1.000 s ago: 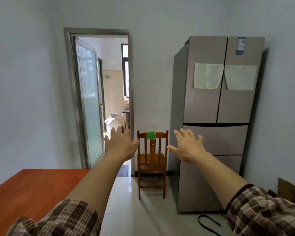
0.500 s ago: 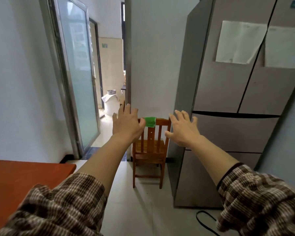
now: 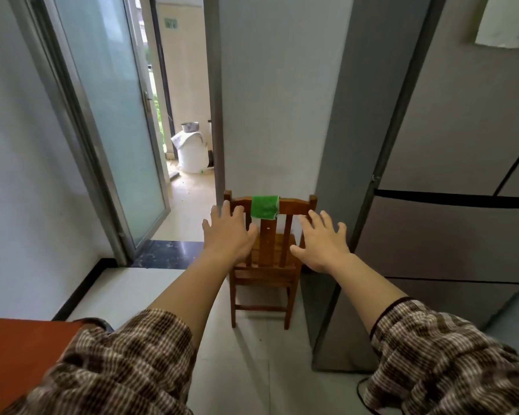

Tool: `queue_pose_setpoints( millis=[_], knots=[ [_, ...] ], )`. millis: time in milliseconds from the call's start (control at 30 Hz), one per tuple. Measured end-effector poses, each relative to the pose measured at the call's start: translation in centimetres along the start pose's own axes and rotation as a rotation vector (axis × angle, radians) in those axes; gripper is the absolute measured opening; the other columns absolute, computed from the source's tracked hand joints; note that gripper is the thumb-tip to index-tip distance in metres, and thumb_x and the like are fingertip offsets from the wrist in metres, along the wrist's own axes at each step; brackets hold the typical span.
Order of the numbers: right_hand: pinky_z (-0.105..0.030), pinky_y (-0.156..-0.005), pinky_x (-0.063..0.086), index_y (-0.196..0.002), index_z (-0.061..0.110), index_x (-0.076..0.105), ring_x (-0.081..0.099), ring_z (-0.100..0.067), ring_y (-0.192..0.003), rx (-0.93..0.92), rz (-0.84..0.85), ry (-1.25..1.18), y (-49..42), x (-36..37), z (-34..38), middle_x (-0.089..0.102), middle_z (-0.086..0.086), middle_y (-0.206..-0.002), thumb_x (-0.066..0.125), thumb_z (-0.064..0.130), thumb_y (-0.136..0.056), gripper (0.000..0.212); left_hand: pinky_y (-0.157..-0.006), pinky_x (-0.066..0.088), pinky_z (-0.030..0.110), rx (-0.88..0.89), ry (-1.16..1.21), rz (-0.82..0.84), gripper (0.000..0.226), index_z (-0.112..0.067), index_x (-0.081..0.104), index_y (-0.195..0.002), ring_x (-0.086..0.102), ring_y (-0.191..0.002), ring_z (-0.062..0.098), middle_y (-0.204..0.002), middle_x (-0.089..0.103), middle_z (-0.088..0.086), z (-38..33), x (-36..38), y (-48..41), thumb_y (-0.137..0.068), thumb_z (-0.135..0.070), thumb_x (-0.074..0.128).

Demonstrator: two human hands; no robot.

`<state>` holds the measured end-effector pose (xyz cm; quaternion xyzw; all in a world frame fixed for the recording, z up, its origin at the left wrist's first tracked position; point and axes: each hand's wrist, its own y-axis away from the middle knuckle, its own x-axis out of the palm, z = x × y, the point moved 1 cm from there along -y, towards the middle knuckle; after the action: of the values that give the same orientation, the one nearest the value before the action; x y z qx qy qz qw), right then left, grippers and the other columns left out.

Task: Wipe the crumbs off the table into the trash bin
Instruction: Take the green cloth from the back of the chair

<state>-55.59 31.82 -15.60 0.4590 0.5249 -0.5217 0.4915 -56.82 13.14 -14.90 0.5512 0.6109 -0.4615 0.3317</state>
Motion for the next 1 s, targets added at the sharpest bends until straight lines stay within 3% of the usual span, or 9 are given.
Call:
queue_pose_setpoints(
  millis=[133, 267, 567, 767, 833, 933, 1000],
  knots=[
    [-0.058, -0.112, 0.007, -0.150, 0.024, 0.010, -0.001, -0.028, -0.146, 0.067, 0.060, -0.027, -9.4, 3.5, -1.1, 0.006, -0.005, -0.159, 0.045, 0.053, -0.090, 0.075, -0.111, 0.027, 0.051, 0.047, 0.034, 0.032, 0.051, -0.021, 0.038, -0.139, 0.023, -0.141, 0.032, -0.152, 0.031, 0.007, 1.4, 4.1, -9.9, -0.095, -0.046, 0.038],
    [-0.058, -0.112, 0.009, -0.150, 0.023, 0.012, 0.002, -0.028, -0.145, 0.115, 0.136, -0.080, -17.6, 5.6, -1.7, 0.009, -0.004, -0.158, 0.046, 0.050, -0.090, 0.074, -0.095, 0.042, 0.043, 0.037, 0.122, 0.066, 0.044, -0.017, 0.046, -0.131, 0.043, -0.122, 0.027, -0.135, 0.048, 0.008, 2.6, 7.3, -18.3, -0.094, -0.040, 0.040],
    [-0.052, -0.106, 0.024, -0.144, 0.025, 0.025, 0.024, -0.029, -0.135, 0.261, 0.281, -0.344, -28.4, 11.6, -0.9, 0.031, -0.006, -0.147, 0.049, 0.040, -0.089, 0.061, -0.089, 0.049, 0.045, -0.147, 0.304, 0.301, 0.038, -0.012, 0.052, -0.119, 0.058, -0.104, 0.031, -0.116, 0.062, 0.011, 4.6, 15.4, -28.5, -0.093, -0.038, 0.041],
    [-0.051, -0.106, 0.027, -0.145, 0.021, 0.025, 0.029, -0.031, -0.135, 0.444, 0.266, -0.524, -31.9, 14.1, -0.6, 0.035, -0.006, -0.146, 0.050, 0.038, -0.089, 0.064, -0.080, 0.048, 0.039, -0.289, 0.441, 0.305, 0.034, -0.012, 0.048, -0.120, 0.061, -0.093, 0.032, -0.104, 0.065, 0.012, 4.9, 17.7, -31.3, -0.093, -0.033, 0.044],
    [-0.049, -0.103, 0.036, -0.140, 0.022, 0.033, 0.040, -0.031, -0.129, 0.482, 0.223, -0.651, -32.5, 15.0, -0.5, 0.047, -0.005, -0.137, 0.055, 0.039, -0.086, 0.060, -0.076, 0.047, 0.034, -0.356, 0.574, 0.323, 0.034, -0.010, 0.049, -0.122, 0.060, -0.088, 0.025, -0.105, 0.065, 0.010, 4.9, 18.1, -31.8, -0.094, -0.029, 0.048],
    [-0.032, -0.078, 0.047, -0.117, 0.016, 0.049, 0.060, -0.024, -0.102, 0.609, 0.072, -0.936, -33.1, 15.5, -0.1, 0.061, 0.001, -0.098, 0.064, 0.025, -0.085, 0.036, -0.065, 0.047, 0.025, -0.459, 0.761, 0.358, 0.029, -0.010, 0.053, -0.118, 0.058, -0.086, 0.016, -0.102, 0.061, 0.003, 5.1, 18.7, -32.3, -0.092, -0.024, 0.056],
    [-0.026, -0.064, 0.044, -0.101, 0.009, 0.053, 0.063, -0.022, -0.085, 0.707, -0.018, -1.100, -33.1, 15.1, 0.2, 0.058, 0.002, -0.080, 0.066, 0.012, -0.084, 0.022, -0.078, 0.053, 0.030, -0.519, 0.863, 0.378, 0.029, -0.007, 0.060, -0.113, 0.062, -0.094, 0.018, -0.106, 0.064, 0.005, 5.5, 18.8, -32.3, -0.087, -0.019, 0.065]
  ],
)
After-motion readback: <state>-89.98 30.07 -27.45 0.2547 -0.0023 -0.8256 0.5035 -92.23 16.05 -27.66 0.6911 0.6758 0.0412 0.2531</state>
